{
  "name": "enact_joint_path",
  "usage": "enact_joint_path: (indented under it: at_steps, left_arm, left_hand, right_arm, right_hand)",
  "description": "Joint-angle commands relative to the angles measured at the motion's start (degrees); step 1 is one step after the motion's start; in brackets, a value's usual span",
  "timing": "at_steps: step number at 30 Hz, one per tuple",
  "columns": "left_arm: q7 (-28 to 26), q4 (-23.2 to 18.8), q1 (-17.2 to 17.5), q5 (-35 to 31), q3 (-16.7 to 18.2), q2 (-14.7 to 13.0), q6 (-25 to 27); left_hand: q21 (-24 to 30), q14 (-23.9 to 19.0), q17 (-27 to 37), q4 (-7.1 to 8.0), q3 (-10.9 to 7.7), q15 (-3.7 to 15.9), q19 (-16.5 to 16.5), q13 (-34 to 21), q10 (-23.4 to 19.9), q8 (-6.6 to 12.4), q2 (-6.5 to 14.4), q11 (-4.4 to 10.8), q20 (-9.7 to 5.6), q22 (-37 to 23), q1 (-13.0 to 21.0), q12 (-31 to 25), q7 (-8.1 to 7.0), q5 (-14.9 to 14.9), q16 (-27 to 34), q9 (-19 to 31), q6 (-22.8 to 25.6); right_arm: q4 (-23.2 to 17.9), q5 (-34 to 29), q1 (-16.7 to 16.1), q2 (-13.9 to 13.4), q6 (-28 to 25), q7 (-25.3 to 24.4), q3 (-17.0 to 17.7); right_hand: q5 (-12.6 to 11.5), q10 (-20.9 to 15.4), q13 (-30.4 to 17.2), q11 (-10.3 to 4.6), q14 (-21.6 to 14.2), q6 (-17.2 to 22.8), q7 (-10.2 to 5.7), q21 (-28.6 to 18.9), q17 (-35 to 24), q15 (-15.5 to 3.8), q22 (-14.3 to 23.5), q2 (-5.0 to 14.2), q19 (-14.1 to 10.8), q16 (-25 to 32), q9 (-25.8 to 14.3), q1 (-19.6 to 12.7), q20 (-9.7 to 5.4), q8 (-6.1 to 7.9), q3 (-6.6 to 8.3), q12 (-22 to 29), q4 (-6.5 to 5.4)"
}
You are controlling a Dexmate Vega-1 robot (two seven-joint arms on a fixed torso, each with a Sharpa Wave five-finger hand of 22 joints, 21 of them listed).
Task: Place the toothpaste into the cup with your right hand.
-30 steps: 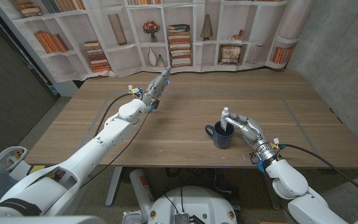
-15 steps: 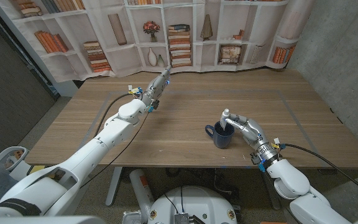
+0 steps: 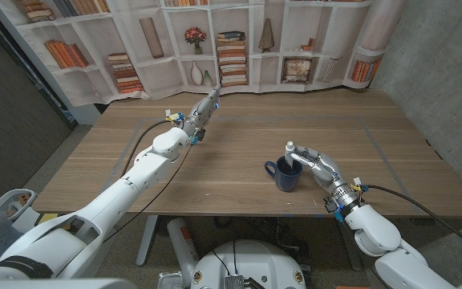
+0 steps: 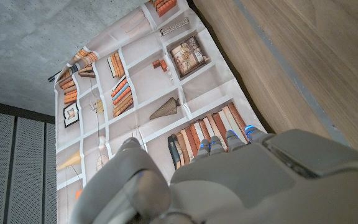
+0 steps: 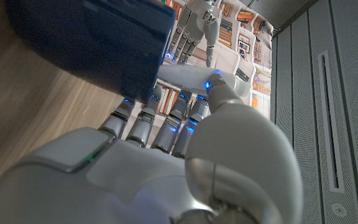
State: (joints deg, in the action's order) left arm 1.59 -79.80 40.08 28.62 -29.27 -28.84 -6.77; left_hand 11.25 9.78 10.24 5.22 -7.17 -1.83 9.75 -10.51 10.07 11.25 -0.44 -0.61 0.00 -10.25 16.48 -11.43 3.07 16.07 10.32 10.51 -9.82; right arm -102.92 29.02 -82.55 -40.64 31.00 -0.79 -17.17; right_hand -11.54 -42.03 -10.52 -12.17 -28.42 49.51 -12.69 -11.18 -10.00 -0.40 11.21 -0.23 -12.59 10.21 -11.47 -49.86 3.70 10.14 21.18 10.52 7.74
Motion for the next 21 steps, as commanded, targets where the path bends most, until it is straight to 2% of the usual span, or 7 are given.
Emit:
enact_joint_path:
  at_steps: [1, 21]
  left_arm:
    - [-0.21, -0.31, -0.39, -0.35, -0.39, 0.03, 1.07]
    - [0.01, 0.77, -0.95, -0.53, -0.93, 0.82, 1.06]
  left_hand:
    - [0.31, 10.31, 0.11, -0.07, 0.17, 0.19, 13.38, -0.1, 7.91, -0.08, 0.44, 0.28, 0.55, -0.3, 0.22, -0.16, -0.35, 0.02, 0.35, 0.16, -6.85]
    - [0.32, 10.34, 0.11, -0.12, 0.32, 0.14, 13.41, -0.1, 7.98, -0.09, 0.57, 0.27, 0.57, -0.31, 0.39, -0.13, -0.32, 0.0, 0.34, 0.16, -6.86]
  right_arm:
    - [1.21, 1.46, 0.49, 0.49, 1.47, 1.4, -0.29]
    - [1.85, 2.42, 0.49, 0.37, 2.01, 2.4, -0.23]
  right_hand:
    - [0.12, 0.33, -0.34, 0.07, 0.24, -0.39, -0.05, 0.09, -0.31, -0.08, -0.01, -0.38, 0.19, 0.25, -0.07, 0.48, 0.51, 0.17, -0.34, 0.29, -0.21]
    - [-0.02, 3.31, -0.44, 0.17, 2.2, -3.16, 0.01, -0.01, -0.39, 1.52, -0.01, -1.44, 1.45, 0.08, -0.04, 2.55, 1.85, 0.12, -1.2, 0.19, -0.81]
